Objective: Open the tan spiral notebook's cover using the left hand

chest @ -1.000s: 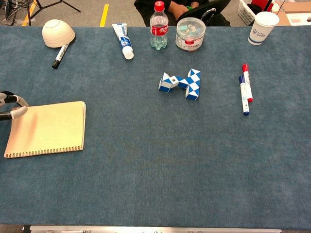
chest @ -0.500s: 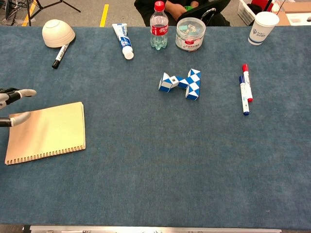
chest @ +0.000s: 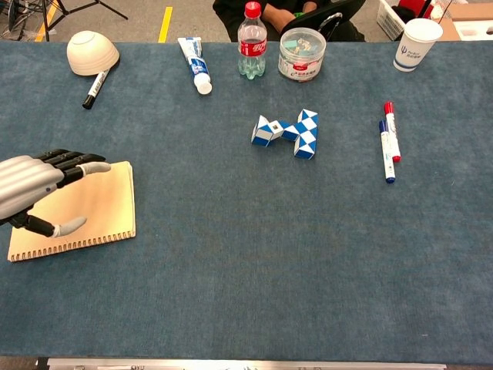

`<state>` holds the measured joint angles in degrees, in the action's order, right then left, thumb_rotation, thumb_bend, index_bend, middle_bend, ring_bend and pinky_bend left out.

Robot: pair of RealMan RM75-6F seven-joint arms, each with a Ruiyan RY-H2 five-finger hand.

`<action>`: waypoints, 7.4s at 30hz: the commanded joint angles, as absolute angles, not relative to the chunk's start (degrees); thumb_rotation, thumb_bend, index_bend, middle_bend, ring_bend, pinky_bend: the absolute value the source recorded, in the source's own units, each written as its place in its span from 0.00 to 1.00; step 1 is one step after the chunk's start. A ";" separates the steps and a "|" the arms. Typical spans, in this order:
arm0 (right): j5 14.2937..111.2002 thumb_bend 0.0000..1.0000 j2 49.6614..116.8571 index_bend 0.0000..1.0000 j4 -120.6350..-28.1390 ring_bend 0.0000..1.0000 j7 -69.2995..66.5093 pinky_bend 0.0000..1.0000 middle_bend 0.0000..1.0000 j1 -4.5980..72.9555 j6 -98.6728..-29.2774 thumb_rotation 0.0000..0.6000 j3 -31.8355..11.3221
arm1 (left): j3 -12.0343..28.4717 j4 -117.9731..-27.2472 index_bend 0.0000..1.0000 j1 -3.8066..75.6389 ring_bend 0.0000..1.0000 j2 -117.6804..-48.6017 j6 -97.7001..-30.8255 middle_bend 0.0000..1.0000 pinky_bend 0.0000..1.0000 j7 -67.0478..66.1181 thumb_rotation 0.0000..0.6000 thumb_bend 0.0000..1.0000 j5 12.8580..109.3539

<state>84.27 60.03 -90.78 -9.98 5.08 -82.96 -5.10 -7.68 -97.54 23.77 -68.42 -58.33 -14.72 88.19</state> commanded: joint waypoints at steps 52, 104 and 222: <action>84.15 0.40 58.91 0.34 -90.71 0.21 -11.06 0.31 0.28 3.91 -84.24 1.00 -5.02 | -5.33 -85.48 0.00 21.60 0.00 -83.42 -58.91 0.00 0.03 -26.19 0.61 0.34 82.61; 84.83 0.40 59.31 0.34 -90.89 0.21 -10.80 0.31 0.28 4.47 -83.86 1.00 -5.09 | -1.30 -91.74 0.16 23.31 0.00 -66.23 -51.59 0.20 0.03 -22.85 0.00 0.32 48.99; 85.37 0.40 57.94 0.34 -95.19 0.21 -6.85 0.31 0.28 3.93 -85.52 1.00 -4.85 | -12.86 -55.65 0.04 29.01 0.00 -86.18 -69.75 0.04 0.03 8.61 1.00 0.26 107.08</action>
<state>85.38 57.95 -95.19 -6.85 3.93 -85.52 -4.85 -12.82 -55.72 28.96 -86.10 -69.83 8.63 107.12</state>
